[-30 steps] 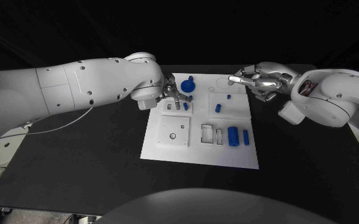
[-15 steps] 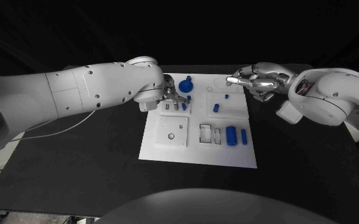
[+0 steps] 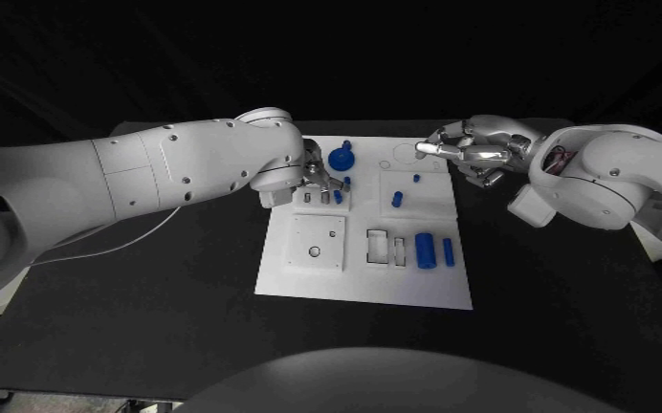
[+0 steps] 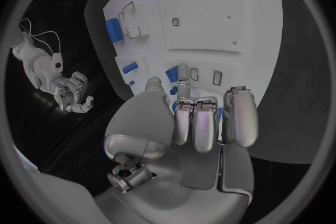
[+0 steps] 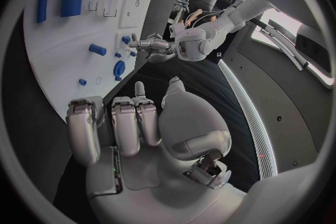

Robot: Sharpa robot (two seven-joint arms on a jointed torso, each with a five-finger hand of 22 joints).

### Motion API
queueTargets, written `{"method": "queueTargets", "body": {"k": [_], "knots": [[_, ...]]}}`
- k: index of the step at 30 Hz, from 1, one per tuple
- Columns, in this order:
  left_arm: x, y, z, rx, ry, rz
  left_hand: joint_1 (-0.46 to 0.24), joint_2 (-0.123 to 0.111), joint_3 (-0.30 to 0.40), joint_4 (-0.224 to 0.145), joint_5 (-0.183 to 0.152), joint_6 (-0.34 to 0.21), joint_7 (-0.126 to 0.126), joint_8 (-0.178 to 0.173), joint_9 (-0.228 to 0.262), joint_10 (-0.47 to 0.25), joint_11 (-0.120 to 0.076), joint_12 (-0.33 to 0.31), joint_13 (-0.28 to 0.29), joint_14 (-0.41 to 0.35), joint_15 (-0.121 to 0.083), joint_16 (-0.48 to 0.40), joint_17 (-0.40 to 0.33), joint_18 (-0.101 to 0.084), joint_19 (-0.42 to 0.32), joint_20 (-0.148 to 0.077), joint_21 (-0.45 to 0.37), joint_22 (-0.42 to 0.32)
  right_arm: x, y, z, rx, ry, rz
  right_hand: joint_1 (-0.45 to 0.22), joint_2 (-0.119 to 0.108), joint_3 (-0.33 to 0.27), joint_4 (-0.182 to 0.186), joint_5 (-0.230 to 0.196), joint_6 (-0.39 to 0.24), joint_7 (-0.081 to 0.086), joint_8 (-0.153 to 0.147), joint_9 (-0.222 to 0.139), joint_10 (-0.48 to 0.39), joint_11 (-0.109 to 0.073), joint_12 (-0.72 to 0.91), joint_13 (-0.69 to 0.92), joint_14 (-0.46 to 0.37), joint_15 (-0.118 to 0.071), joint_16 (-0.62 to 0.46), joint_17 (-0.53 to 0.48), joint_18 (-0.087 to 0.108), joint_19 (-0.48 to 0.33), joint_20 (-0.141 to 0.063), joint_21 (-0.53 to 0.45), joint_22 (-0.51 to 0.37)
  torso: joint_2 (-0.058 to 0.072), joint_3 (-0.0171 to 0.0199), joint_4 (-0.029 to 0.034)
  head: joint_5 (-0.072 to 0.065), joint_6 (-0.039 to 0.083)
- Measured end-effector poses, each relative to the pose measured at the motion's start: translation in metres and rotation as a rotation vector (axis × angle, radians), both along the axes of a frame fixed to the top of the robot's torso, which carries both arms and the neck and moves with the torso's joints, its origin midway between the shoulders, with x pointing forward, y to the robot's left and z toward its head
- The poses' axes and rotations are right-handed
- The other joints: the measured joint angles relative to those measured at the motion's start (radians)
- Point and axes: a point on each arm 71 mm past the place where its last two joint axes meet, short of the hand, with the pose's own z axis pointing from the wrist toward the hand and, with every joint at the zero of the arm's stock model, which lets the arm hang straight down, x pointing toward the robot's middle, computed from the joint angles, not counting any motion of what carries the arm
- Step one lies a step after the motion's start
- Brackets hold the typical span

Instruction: Assemble the parts on the task board

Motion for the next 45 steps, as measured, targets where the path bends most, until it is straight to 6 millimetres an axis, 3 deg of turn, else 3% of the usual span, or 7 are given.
{"method": "queueTargets", "body": {"k": [24, 45], "knots": [[0.0068, 0.0028, -0.001, -0.01, 0.0, 0.038, 0.034, -0.008, 0.017, -0.001, 0.056, 0.015, -0.007, -0.004, 0.054, -0.005, -0.009, 0.002, 0.001, 0.0, -0.007, 0.0, 0.0, 0.002, 0.0, 0.0, 0.0, -0.01, -0.0002, 0.0002, -0.0025, -0.006, 0.011, 0.0, 0.001, 0.001, 0.0, 0.0, 0.0, 0.0, 0.0, 0.0, 0.002, 0.004, 0.0, -0.001, -0.001, 0.0, 0.0, 0.0, 0.0, 0.0, 0.0, 0.0, -0.004, 0.0, -0.001, -0.0027, -0.0001, -0.01, 0.0], [0.0088, 0.0011, -0.0031, -0.016, 0.012, 0.047, 0.055, -0.015, 0.025, -0.003, 0.061, 0.015, -0.007, -0.004, 0.08, -0.002, -0.012, 0.006, 0.0, -0.001, -0.008, 0.0, 0.001, 0.002, 0.0, 0.0, 0.0, -0.01, 0.0012, 0.0025, -0.0043, -0.008, 0.015, 0.004, 0.005, -0.003, 0.0, 0.0, 0.004, 0.0, 0.0, 0.004, 0.004, 0.004, 0.0, 0.0, -0.001, 0.0, 0.0, 0.0, 0.0, 0.0, 0.0, 0.0, -0.008, 0.0, -0.002, -0.0045, 0.0005, -0.019, 0.0]]}}
